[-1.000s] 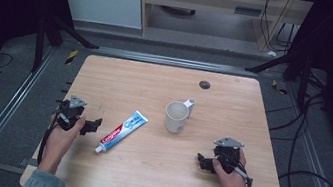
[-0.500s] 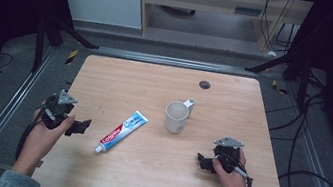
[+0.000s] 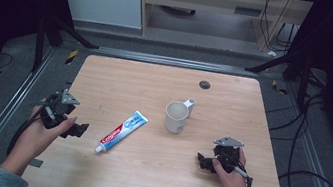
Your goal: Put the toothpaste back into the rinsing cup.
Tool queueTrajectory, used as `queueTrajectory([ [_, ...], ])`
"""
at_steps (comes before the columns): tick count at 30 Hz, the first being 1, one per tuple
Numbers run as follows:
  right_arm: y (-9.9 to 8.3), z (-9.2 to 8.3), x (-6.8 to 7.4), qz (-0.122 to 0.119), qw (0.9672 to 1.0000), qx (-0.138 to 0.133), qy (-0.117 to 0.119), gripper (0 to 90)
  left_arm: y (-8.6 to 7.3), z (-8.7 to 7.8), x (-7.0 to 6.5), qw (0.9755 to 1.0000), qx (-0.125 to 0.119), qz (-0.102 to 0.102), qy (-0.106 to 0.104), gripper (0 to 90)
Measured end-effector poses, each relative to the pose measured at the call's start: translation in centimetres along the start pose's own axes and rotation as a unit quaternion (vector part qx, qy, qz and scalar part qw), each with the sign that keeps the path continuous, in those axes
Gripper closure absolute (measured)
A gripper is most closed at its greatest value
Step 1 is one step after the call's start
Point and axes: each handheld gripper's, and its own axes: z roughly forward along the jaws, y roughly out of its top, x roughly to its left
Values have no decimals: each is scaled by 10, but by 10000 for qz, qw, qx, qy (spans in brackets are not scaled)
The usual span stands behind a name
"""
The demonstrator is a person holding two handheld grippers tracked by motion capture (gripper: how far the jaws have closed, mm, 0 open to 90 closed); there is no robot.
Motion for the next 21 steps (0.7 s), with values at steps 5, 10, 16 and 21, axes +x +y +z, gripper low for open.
queueTrajectory([
  [5,0,0,0,13,10000,2,2,4,14,-1,-8,9993,131,178,-291,40],
  [10,0,0,0,14,10000,2,-1,4,29,0,-17,9980,312,430,-352,46],
  [16,0,0,0,11,10000,2,-2,4,41,7,-24,9964,483,571,-398,56],
  [21,0,0,0,13,10000,1,-1,4,50,14,-32,9948,633,634,-476,65],
])
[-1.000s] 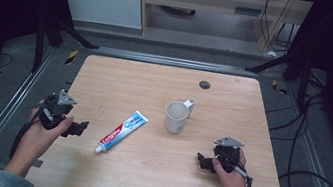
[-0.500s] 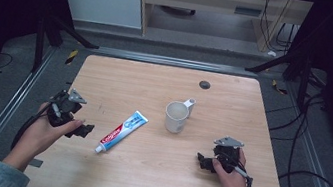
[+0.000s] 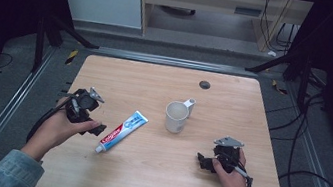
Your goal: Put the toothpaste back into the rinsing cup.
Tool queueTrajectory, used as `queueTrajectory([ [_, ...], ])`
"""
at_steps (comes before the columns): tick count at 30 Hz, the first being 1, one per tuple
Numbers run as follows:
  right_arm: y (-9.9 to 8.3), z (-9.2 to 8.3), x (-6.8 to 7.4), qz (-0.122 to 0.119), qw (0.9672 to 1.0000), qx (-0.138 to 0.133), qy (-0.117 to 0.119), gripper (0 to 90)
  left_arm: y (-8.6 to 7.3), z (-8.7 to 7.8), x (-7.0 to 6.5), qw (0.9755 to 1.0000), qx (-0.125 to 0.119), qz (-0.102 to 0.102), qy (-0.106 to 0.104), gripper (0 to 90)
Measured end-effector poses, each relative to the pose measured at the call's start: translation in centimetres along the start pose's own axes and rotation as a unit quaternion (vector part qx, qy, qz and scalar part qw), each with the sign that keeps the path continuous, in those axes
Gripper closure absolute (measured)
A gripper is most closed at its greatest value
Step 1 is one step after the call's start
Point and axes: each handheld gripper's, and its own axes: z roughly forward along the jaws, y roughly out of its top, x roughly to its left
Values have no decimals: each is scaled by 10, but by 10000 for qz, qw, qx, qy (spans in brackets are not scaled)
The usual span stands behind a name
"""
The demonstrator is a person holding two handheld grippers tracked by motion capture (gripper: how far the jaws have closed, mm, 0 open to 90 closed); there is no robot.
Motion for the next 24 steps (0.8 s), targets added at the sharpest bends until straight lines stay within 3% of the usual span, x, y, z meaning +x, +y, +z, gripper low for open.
queueTrajectory([
  [8,0,0,0,-2,10000,-6,-3,4,15,17,-5,9991,344,86,-242,117],
  [12,0,0,0,-2,10000,1,-5,3,21,30,-9,9980,526,117,-328,199],
  [14,0,0,0,-2,10000,1,-5,4,27,41,-10,9968,619,61,-493,233],
  [23,0,0,0,-5,10000,1,-2,4,43,71,-9,9940,929,-157,-554,260],
  [24,0,0,0,3,10000,0,-3,4,48,80,-10,9925,1049,-224,-590,260],
])
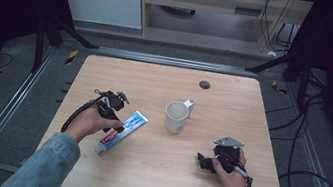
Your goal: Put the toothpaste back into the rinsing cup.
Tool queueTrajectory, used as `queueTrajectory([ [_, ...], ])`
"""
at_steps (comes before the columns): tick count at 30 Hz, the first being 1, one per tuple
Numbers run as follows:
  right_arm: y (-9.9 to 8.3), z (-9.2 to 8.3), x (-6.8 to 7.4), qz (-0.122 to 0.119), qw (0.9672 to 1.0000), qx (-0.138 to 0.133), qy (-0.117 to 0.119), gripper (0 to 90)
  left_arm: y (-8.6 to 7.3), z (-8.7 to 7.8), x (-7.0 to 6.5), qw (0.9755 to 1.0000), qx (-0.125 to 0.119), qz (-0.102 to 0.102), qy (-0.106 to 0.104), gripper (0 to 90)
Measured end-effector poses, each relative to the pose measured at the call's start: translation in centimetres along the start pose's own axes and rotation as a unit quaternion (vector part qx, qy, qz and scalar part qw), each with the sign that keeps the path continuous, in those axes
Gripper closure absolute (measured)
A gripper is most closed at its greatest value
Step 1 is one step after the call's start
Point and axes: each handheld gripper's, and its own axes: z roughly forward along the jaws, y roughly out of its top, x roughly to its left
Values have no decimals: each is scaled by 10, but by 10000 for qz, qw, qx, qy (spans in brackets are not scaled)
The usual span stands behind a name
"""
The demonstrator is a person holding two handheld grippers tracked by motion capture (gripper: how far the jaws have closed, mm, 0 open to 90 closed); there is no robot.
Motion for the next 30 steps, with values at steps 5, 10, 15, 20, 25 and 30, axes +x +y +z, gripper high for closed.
queueTrajectory([
  [5,0,0,0,-1,10000,-6,5,3,14,11,-6,9997,206,-69,-65,279],
  [10,0,0,0,0,10000,-6,11,3,21,19,-6,9994,327,-93,13,302],
  [15,0,0,0,-3,10000,-9,19,4,30,26,-8,9992,376,-122,-26,314],
  [20,0,0,0,-4,10000,-8,21,4,35,35,-12,9988,492,-77,22,324],
  [25,0,0,0,-4,10000,-4,24,4,38,41,-15,9983,584,-57,10,330],
  [30,0,0,0,-4,10000,-3,22,4,41,45,-15,9979,641,-69,-24,357],
])
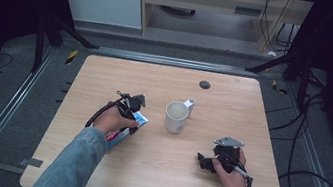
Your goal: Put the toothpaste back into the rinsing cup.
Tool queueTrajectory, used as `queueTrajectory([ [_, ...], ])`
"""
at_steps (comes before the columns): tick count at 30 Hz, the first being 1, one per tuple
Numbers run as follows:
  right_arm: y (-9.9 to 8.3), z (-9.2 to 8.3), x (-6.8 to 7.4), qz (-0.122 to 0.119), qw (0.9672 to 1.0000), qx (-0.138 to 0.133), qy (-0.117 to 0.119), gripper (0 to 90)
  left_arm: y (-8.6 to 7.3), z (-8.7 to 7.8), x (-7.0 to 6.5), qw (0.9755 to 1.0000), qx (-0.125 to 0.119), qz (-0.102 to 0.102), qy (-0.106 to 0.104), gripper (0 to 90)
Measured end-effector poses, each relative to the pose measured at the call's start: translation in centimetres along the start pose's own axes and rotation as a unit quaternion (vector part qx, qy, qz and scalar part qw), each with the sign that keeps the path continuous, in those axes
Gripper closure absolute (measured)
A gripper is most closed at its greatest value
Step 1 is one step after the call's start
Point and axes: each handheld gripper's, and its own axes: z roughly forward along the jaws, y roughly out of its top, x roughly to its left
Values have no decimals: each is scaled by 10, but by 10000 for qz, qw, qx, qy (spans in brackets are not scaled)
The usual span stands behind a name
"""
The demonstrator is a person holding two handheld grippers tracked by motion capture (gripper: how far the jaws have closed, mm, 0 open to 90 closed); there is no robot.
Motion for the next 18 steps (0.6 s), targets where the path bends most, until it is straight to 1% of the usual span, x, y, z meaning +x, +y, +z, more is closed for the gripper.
queueTrajectory([
  [5,0,0,0,6,10000,1,0,4,2,3,-1,9999,122,64,73,381],
  [9,0,0,0,2,10000,0,-1,3,3,4,0,9998,145,34,103,401],
  [10,0,0,0,3,10000,1,-1,4,3,6,1,9997,190,24,122,403],
  [14,0,0,0,3,10000,-1,-1,3,3,9,2,9996,247,19,130,406],
  [18,0,0,0,2,10000,-2,-1,4,3,9,3,9997,239,-17,66,412],
])
